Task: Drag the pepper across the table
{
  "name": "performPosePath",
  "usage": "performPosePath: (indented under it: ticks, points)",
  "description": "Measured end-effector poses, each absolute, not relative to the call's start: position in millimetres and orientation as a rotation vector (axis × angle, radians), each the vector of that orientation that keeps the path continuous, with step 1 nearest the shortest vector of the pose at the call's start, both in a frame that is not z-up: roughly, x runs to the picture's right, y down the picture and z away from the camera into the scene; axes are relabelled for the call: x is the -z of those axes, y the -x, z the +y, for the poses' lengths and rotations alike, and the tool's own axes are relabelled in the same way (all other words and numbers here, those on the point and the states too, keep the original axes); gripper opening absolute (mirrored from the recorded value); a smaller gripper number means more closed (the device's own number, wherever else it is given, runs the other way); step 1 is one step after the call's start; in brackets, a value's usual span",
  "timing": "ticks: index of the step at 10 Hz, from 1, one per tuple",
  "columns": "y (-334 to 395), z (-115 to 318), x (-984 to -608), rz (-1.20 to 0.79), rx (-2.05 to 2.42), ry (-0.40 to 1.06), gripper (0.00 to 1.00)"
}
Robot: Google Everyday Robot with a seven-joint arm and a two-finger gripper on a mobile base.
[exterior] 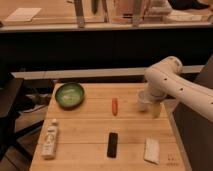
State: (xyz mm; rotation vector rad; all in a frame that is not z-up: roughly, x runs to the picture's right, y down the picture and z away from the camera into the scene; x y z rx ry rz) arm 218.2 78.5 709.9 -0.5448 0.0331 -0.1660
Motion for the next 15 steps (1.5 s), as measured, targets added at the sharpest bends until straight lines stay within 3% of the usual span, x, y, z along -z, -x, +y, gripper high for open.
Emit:
performPosePath:
  ticks: [15]
  points:
    - [-149.8, 63.1, -764.3, -0.042, 0.471, 0.517, 0.80]
